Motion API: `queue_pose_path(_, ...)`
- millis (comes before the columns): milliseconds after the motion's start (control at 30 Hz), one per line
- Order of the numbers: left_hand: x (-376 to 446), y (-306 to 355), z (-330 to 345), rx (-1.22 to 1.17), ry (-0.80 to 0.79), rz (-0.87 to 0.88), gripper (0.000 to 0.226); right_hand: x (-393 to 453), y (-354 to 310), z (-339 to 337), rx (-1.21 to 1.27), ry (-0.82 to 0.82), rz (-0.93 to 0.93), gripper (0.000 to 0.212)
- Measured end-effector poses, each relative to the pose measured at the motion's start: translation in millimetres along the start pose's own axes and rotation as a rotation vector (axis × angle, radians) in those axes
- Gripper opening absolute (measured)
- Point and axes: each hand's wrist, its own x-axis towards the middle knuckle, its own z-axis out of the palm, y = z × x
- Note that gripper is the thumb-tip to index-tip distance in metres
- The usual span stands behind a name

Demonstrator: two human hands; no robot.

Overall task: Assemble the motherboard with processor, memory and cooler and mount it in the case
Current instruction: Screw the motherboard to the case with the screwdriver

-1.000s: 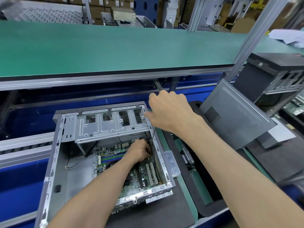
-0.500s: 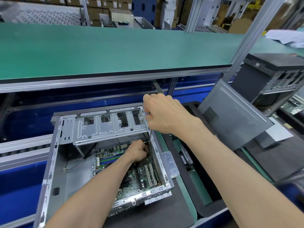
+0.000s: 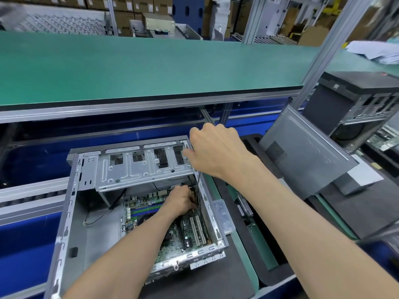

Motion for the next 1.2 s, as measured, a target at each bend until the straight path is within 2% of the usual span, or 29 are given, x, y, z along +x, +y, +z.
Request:
queue_pose_path(133, -2, 3, -2, 0.036, 0.002, 0.014, 0.018, 1, 2, -5, 0.226, -0.122, -0.078, 0.02)
queue_pose_path(200, -3, 2, -1, 0.029, 0.01, 0.031, 0.017, 0, 2, -3, 0.143, -0.082, -0.045, 0.015)
queue_pose_path(300, -5, 1, 0, 0.013, 0.01, 0.059, 0.015, -4, 3, 1, -0.062, 0.008, 0.029, 0.04)
queue_pose_path(400, -6, 2, -1, 0.019, 0.008, 0.062, 0.013, -7, 2, -5, 0.106, -0.052, -0.026, 0.027)
queue_pose_path(467, -6, 3, -1, 0.031, 0.011, 0.06, 0.01, -8, 2, -9, 0.2, -0.114, -0.074, 0.028)
queue_pose_path(567, -5, 3, 0, 0.037, 0.017, 0.074, 0.01, -10, 1, -7, 0.111, -0.059, -0.024, 0.018)
queue_pose_path(667, -5, 1, 1, 0.032, 0.017, 0.085, 0.011, -12, 2, -4, -0.03, 0.0, 0.034, 0.03)
queue_pose_path(833, -4, 1, 1, 0.058, 0.018, 0.082, 0.007, -14, 7, -8, 0.202, -0.083, -0.076, 0.032)
queue_pose_path(900, -5, 2, 0, 0.056, 0.012, 0.086, 0.009, -15, 5, -4, 0.145, -0.036, -0.032, 0.024)
queue_pose_path(1000, -5, 2, 1, 0.039, 0.011, 0.09, 0.011, -15, 2, 1, -0.024, 0.05, 0.045, 0.033)
queue_pose_path(1100, -4, 1, 0, 0.051, 0.019, 0.072, 0.004, -14, 4, -3, 0.149, -0.002, -0.038, 0.032)
queue_pose_path(1167, -4, -1, 2, 0.04, 0.022, 0.052, 0.022, -14, 5, -5, 0.224, -0.048, -0.068, 0.03)
queue_pose_path(1200, -3, -1, 2, 0.038, 0.02, 0.053, 0.022, -14, 4, -4, 0.202, -0.036, -0.051, 0.026)
